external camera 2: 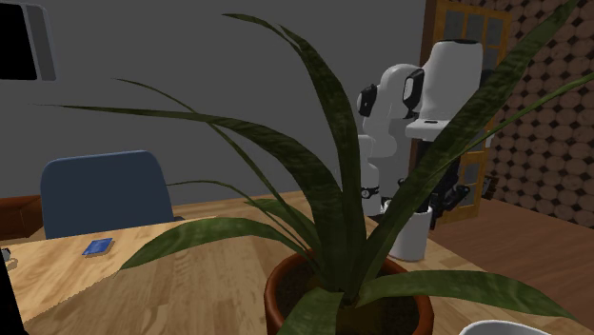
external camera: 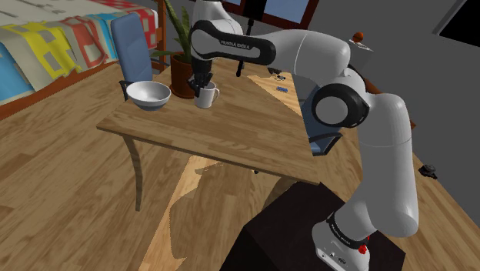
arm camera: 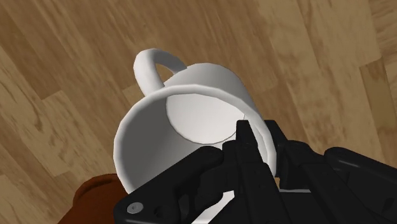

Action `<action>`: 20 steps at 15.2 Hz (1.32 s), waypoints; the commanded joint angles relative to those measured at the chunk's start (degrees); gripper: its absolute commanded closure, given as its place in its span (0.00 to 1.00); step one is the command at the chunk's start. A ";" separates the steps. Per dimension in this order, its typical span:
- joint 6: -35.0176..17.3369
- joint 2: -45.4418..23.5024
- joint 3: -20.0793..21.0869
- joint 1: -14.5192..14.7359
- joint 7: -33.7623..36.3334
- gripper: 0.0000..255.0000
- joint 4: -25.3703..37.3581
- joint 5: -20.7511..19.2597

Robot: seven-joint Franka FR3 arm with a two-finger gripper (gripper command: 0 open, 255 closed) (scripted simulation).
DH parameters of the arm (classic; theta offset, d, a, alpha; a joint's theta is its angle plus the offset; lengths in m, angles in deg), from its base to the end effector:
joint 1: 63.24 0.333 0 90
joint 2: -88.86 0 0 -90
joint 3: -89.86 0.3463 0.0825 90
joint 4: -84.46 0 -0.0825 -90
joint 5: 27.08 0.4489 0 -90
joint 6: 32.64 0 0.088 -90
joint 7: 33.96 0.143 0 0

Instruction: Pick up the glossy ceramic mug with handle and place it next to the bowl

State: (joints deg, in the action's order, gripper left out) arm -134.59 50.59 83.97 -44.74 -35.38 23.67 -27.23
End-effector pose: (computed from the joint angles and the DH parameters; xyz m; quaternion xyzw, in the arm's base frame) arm 0.8048 0.2046 0.4281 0.9901 0.1340 0.0299 0.0300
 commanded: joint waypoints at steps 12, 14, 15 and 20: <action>-9.66 -0.55 0.05 0.16 0.28 1.00 -9.06 -0.01; -10.99 -0.89 0.07 0.18 0.33 1.00 -10.05 0.00; -12.21 -1.25 0.09 0.19 0.37 1.00 -10.91 0.01; -12.21 -1.25 0.09 0.19 0.37 1.00 -10.91 0.01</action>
State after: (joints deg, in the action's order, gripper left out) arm -146.74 49.32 84.06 -44.55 -35.00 12.79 -27.21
